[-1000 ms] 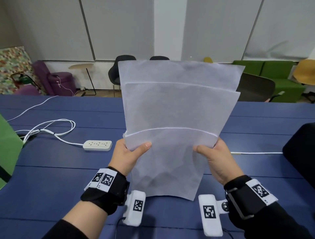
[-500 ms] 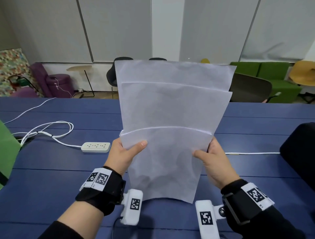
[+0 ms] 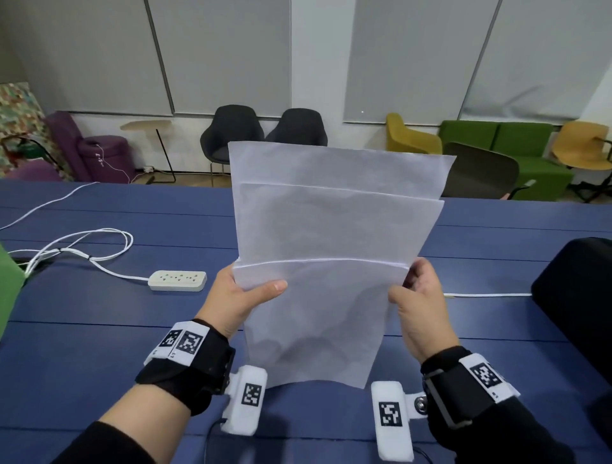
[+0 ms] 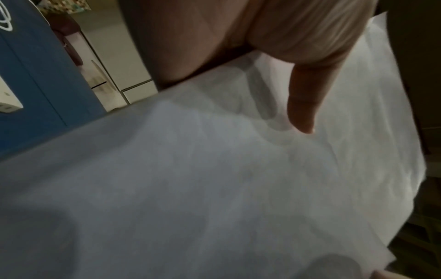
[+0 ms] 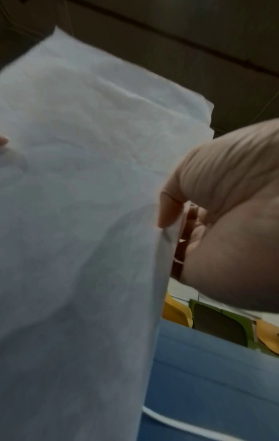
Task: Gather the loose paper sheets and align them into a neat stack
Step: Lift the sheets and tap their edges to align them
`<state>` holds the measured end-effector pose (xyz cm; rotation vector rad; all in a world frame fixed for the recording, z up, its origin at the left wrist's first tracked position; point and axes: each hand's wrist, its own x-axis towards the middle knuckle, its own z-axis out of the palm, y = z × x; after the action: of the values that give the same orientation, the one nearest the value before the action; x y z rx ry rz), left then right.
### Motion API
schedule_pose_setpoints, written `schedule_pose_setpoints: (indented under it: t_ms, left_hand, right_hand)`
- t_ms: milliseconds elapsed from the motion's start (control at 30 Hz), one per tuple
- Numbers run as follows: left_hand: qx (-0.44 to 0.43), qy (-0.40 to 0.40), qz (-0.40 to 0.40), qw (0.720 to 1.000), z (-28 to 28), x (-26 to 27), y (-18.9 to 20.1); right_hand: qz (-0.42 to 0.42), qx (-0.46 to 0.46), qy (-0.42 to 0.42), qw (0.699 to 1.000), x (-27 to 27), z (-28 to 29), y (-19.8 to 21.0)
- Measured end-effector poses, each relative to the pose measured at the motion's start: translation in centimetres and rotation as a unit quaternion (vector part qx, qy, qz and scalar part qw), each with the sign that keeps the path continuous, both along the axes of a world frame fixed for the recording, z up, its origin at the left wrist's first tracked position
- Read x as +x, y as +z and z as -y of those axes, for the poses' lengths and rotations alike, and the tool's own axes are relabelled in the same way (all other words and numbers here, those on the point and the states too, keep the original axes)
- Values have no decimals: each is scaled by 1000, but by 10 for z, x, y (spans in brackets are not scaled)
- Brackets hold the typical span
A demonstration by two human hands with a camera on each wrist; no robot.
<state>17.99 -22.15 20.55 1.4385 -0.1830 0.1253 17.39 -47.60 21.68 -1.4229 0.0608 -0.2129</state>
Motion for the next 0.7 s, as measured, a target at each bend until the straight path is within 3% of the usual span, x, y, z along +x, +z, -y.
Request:
schedule_pose_setpoints:
  t_ms: [133,367,533,700]
  left_hand:
    - [13,9,-6,1000,6,0,-4]
    - [-10,6,16,1000,0,3,9]
    - [36,24,-10,999,2,-1,-5]
    - [15,52,10,998,7,5,11]
  right_hand:
    - [-34,-11,22,999,2,-11,-15]
    - [4,50,61,997,2,-5,1]
    - [-45,15,96,994,0,-7,-6]
    - [-10,12,100,995,6,-4,6]
